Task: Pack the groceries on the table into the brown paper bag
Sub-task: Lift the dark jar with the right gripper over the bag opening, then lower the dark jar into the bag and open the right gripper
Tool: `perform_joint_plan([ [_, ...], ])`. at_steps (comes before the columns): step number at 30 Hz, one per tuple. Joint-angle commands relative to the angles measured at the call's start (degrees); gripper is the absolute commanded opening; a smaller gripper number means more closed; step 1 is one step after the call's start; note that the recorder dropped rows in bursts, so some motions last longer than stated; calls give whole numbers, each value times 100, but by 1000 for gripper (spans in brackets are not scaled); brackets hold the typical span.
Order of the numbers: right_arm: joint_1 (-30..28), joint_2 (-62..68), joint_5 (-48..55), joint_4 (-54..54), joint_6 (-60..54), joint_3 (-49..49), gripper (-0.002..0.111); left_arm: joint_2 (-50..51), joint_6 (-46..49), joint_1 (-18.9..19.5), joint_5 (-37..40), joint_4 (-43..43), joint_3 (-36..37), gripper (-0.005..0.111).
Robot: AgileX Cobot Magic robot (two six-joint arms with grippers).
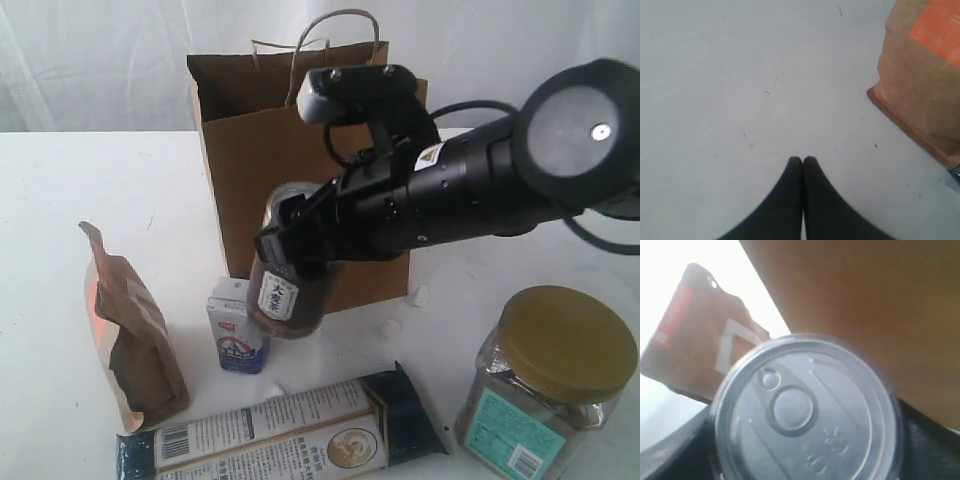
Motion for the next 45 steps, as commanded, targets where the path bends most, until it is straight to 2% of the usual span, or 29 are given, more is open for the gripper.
perform_joint_plan([
  [1, 0, -469, 313, 639, -17, -311, 17, -22, -5, -42, 179, 49, 16, 0],
  [4, 0, -550, 689, 1136, -271, -660, 11, -22, -5, -42, 179, 49, 16, 0],
  [11, 0, -550, 1031, 2327, -964, -1595, 9, -22, -5, -42, 179, 49, 16, 0],
  [16, 0, -515, 526, 2435, -1338, -2266, 9, -22, -5, -42, 179, 49, 16, 0],
  [21, 0, -338, -631, 2435, -1847, -2737, 9, -22, -5, -42, 179, 49, 16, 0],
  [26, 0, -2, -1693, 2412, -2811, -2805, 9, -22, -5, -42, 179, 49, 16, 0],
  [30, 0, 644, -1971, 2412, -3754, -2805, 9, -22, -5, -42, 179, 49, 16, 0],
  [36, -25, 1192, -1929, 2387, -3827, -2795, 9, -22, -5, -42, 179, 49, 16, 0],
  [45, -25, 1216, -2179, 2154, -3827, -2129, 9, -22, -5, -42, 179, 49, 16, 0],
])
